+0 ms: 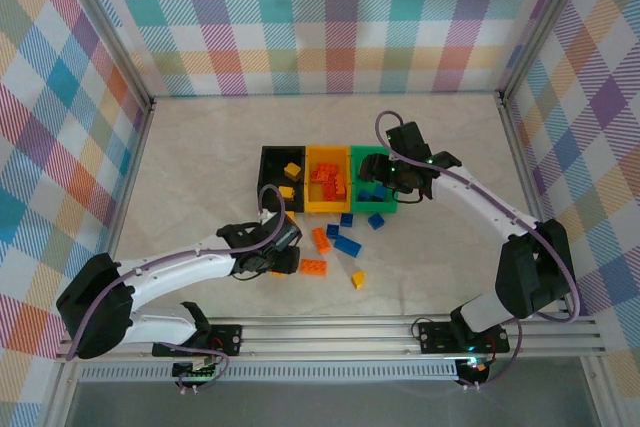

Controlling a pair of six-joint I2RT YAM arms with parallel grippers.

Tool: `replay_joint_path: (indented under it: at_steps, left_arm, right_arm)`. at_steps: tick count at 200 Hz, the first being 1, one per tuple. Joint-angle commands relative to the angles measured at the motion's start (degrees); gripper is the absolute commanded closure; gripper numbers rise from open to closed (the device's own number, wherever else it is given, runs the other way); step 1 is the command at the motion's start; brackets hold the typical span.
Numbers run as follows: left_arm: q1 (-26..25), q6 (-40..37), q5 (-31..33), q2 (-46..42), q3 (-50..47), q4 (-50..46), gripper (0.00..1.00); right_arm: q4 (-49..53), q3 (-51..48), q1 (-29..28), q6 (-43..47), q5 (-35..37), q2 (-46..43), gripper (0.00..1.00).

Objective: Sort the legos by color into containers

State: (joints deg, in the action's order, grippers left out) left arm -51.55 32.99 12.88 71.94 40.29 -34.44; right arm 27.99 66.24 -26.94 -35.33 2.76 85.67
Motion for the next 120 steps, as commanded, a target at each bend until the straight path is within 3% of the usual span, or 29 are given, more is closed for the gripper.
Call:
replay_joint_path:
  at_steps: [1,53,120]
  left_arm:
    - [-1.5,2.4,-1.4,0.3,-2.2,-2.9,0.25]
    - [-2.8,3.6,-1.2,3.4,-5.5,3.2,0.42]
    - [-2.9,3.3,-0.9,2.4,-4.9,2.5,0.66]
  right_arm:
    - [-1.0,-0.6,0.4,-0.6,-0.3,-1.6,0.29]
    - [-1.4,-0.5,0.6,-0.9,-0.5,-1.4,0.29]
    - [-1.6,-1.2,0.8,-0.9,-0.6,-1.5,0.29]
